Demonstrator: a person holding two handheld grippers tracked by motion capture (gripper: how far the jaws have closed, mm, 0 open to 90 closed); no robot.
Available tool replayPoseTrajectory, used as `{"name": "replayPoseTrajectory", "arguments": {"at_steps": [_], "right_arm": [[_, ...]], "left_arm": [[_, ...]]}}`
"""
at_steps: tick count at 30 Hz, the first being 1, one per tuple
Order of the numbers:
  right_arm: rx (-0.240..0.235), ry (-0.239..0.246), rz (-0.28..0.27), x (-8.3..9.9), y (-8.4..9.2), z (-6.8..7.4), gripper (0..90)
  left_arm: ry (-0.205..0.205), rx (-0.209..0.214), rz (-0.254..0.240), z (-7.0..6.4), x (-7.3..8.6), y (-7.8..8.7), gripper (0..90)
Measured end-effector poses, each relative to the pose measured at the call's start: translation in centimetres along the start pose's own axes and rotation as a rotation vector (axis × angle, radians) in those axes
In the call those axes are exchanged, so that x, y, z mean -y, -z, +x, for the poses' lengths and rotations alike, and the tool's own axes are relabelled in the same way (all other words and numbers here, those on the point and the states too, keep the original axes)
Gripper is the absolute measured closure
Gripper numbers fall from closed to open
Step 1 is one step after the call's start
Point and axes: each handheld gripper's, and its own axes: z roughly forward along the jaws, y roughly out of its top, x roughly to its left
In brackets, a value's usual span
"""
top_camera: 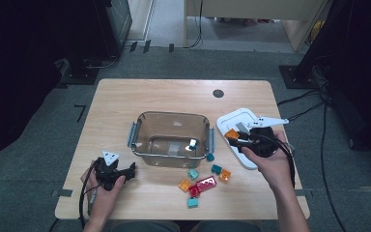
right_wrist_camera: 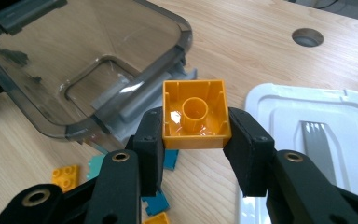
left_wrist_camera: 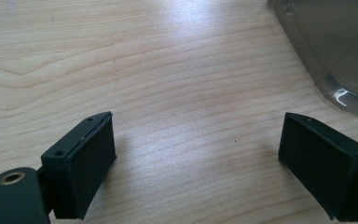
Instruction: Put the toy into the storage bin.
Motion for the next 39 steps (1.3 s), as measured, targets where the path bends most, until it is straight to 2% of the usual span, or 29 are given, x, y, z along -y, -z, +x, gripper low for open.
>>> {"name": "replayPoseTrajectory", "arguments": {"at_steps": [7, 15, 23, 27, 39], "right_arm": [[-0.023, 0.013, -0.004, -0.7, -1.1, 1.3, 60.1], [-0.034, 0.066, 0.010, -2.1, -1.7, 2.9, 60.1], [-0.054, 0.113, 0.021, -3.7, -3.3, 4.1, 60.1], [-0.068, 0.129, 0.043, -4.2, -4.7, 5.0, 60.1], [-0.097, 0.146, 0.102, -5.0, -8.5, 5.9, 60.1]], "left_arm": [[0.003, -0.003, -0.002, 0.0, 0.0, 0.0, 10.5], [-0.001, -0.001, 0.000, 0.1, 0.1, 0.2, 10.6], [0.001, -0.003, 0.000, 0.1, 0.1, 0.1, 10.6], [0.001, -0.003, -0.001, 0.1, 0.1, 0.1, 10.6], [0.000, -0.004, -0.001, 0.1, 0.1, 0.1, 10.6]]}}
